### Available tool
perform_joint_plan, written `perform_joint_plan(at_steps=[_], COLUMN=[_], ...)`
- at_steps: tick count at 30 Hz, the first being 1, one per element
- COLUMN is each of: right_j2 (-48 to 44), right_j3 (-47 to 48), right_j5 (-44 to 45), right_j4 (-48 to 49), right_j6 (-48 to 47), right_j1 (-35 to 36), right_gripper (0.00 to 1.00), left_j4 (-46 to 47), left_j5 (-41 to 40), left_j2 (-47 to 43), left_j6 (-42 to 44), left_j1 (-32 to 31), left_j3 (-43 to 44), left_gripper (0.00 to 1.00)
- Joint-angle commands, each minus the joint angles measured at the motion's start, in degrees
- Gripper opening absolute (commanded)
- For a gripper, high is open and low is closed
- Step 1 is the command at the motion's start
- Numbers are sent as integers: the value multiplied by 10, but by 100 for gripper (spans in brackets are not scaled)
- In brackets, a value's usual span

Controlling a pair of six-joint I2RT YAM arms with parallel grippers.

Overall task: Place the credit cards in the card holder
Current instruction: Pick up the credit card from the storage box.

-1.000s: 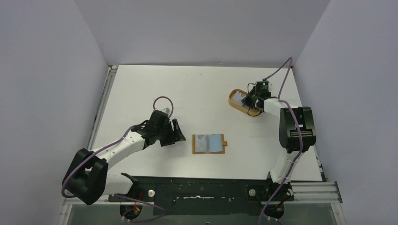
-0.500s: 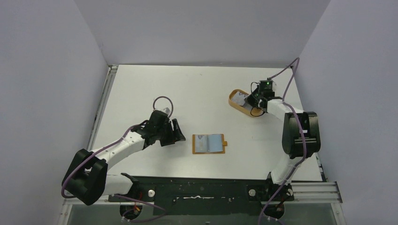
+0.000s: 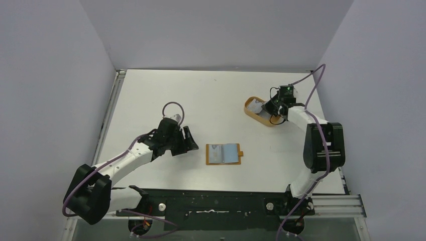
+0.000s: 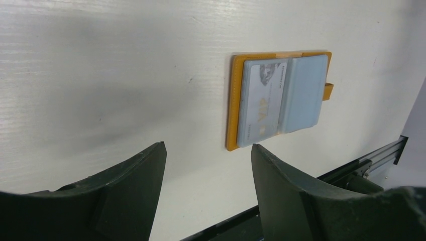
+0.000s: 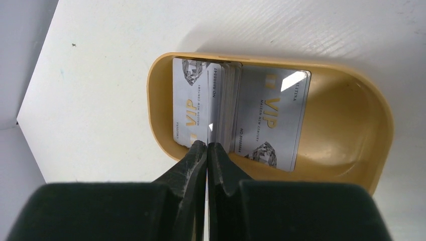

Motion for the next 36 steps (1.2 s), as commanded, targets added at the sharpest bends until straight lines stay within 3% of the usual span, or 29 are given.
perform_joint_plan(at_steps=[1, 8, 12, 16, 18, 20, 23, 25, 27, 31, 36], right_j2=[-83, -204, -274, -328, -342, -357, -370, -364, -365, -393, -402], right_j3=[27, 37, -3, -37, -40, -39, 11, 40, 26, -59, -143], right_j5=[-2, -85, -190, -281, -307, -301, -206, -118, -82, -80, -93], right_j4=[-46, -134, -114, -74, -75, -93, -245, -344, -388, -381, -356], right_j6=[7, 13, 58, 98, 103, 87, -35, -118, -154, -163, -156], right_j1=[-1, -10, -10, 2, 17, 32, 95, 143, 164, 168, 172], right_gripper=[0, 0, 0, 0, 0, 0, 0, 0, 0, 0, 0], left_j4=[0, -32, -57, -19, -4, 20, 112, 130, 55, -39, -53], left_j5=[-4, -28, -52, -32, -22, 7, 82, 72, 2, -112, -125], left_j2=[-30, -65, -91, -120, -134, -142, -145, -148, -137, -71, 32], left_j6=[0, 12, -18, -63, -73, -75, -79, -66, -17, 42, 60], left_j1=[4, 4, 15, 41, 48, 60, 70, 43, -37, -159, -209], left_j3=[6, 21, 19, -19, -32, -42, -69, -63, -9, 97, 182], left_gripper=[61, 63, 80, 96, 97, 97, 97, 97, 97, 95, 86])
